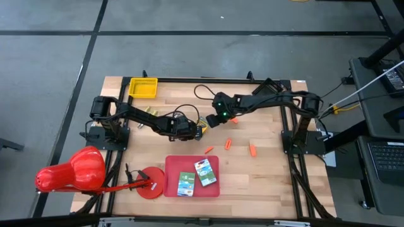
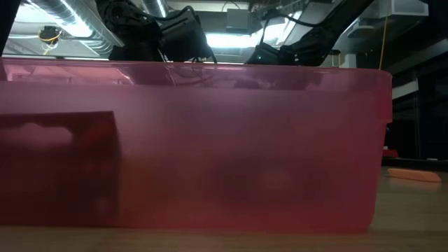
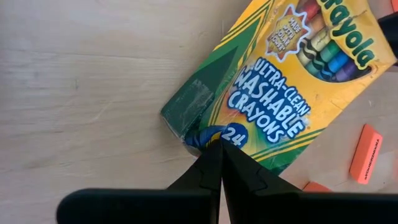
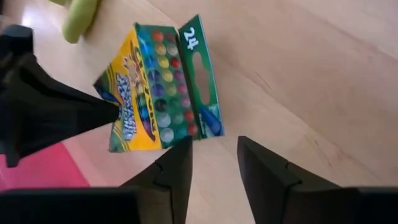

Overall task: Pick & Place School Supplies
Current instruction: Put the yellow crayon box into the pink bin, then put the green puncher into the yellow bin

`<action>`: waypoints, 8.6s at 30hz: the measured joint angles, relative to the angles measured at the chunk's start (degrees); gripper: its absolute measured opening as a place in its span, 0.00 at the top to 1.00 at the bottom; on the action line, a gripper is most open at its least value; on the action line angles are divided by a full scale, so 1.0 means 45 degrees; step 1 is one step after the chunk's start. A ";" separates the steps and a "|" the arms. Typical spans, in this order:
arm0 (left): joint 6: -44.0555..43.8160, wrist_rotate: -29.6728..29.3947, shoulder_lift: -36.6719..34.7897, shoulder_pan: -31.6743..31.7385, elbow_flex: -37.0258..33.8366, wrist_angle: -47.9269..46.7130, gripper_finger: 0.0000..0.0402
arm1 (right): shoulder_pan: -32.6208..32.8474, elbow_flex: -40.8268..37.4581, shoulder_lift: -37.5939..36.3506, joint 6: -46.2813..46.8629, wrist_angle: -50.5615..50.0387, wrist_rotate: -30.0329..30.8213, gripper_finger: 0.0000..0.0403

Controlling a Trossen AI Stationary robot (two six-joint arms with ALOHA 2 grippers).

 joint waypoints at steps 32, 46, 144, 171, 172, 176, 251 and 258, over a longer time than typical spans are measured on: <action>-0.0301 -0.0321 0.0000 -0.0306 -0.0010 -0.0168 0.99 | 0.0005 0.0005 0.0473 0.0765 0.1261 -0.0255 0.67; -0.0335 -0.0355 0.0000 -0.0311 -0.0010 -0.0182 0.99 | 0.0000 0.0005 0.0473 0.1100 0.1577 -0.0327 0.67; 0.3245 -0.7447 -0.7281 -0.3099 -0.0073 -0.4937 0.71 | 0.7241 0.0806 -0.5606 0.3312 -0.0283 0.2084 1.00; 0.1569 -0.7431 -0.7330 -0.4797 -0.0067 -0.5932 0.71 | 0.7626 0.3707 0.1143 0.4862 0.5262 0.1473 0.99; 0.1428 -0.7439 -0.7373 -0.4887 -0.0063 -0.6058 0.71 | 0.7577 0.3555 0.1124 0.4960 0.5273 0.1551 0.97; 0.0971 -0.7580 -0.7482 -0.5232 -0.0058 -0.6755 0.71 | 0.7382 0.2820 0.1128 0.6054 0.5525 0.1201 0.84; 0.7373 -0.0306 -0.2833 0.3827 -0.0092 -0.2327 0.91 | 0.2725 0.2220 -0.7439 0.1032 -0.4687 0.5987 0.52; 0.4083 -0.1709 -0.3453 0.4903 -0.0078 0.1217 0.91 | 0.2725 0.2220 -0.8569 0.0998 -0.5954 0.7077 0.52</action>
